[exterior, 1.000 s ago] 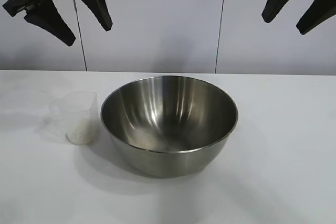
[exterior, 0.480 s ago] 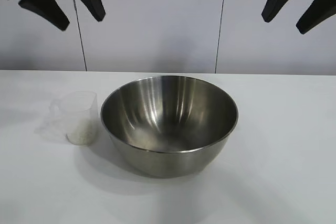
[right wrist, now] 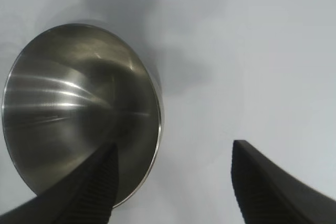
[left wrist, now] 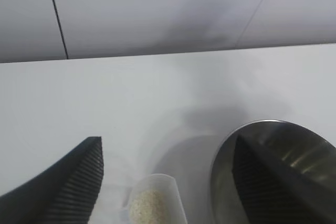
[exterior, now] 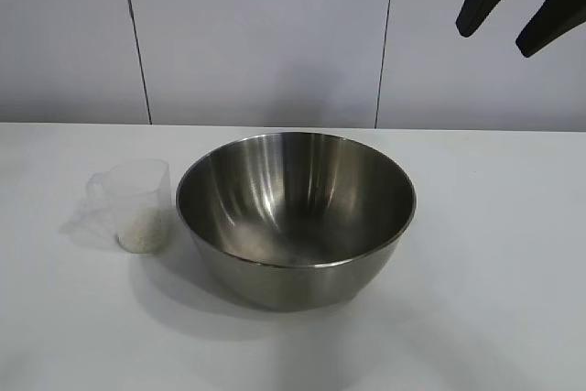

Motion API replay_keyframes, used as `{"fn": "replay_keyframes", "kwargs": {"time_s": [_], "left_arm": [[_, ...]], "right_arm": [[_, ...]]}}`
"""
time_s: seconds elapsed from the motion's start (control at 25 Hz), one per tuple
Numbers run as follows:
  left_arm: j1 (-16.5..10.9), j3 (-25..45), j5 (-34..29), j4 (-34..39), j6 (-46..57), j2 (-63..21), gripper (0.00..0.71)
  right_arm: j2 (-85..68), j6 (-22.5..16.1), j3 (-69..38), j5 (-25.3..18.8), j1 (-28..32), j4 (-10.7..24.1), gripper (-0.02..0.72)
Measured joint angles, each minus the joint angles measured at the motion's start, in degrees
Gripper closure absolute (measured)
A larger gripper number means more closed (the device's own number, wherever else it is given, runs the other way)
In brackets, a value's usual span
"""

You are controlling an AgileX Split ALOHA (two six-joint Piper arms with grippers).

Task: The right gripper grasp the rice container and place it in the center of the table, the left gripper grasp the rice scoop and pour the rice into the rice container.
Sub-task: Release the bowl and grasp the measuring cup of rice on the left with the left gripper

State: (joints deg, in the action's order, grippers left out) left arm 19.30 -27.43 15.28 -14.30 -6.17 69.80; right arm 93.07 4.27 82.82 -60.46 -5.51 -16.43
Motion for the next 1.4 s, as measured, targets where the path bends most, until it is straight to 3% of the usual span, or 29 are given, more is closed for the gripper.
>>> {"fn": "replay_keyframes", "kwargs": {"time_s": [0.16,0.36,0.88,1.12,1.4], "left_arm": [[0.34,7.83,10.11,0.0,0.0,0.11,0.203],[0.34,11.04,16.72,-0.05,0.0,3.29,0.203],[0.34,14.67,48.79,6.88,0.95,30.48,0.203],[0.34,14.18,49.63,7.38,1.06,40.17,0.203],[0.34,11.0,50.38,7.39,0.96,41.37,0.203]], "right_arm": [[0.0,0.0,0.0,0.0,0.0,0.0,0.271],[0.0,0.0,0.0,0.06,0.0,0.03,0.271],[0.0,0.0,0.0,1.25,0.0,0.07,0.271],[0.0,0.0,0.0,1.73,0.0,0.07,0.271],[0.0,0.0,0.0,1.72,0.0,0.1,0.271]]}}
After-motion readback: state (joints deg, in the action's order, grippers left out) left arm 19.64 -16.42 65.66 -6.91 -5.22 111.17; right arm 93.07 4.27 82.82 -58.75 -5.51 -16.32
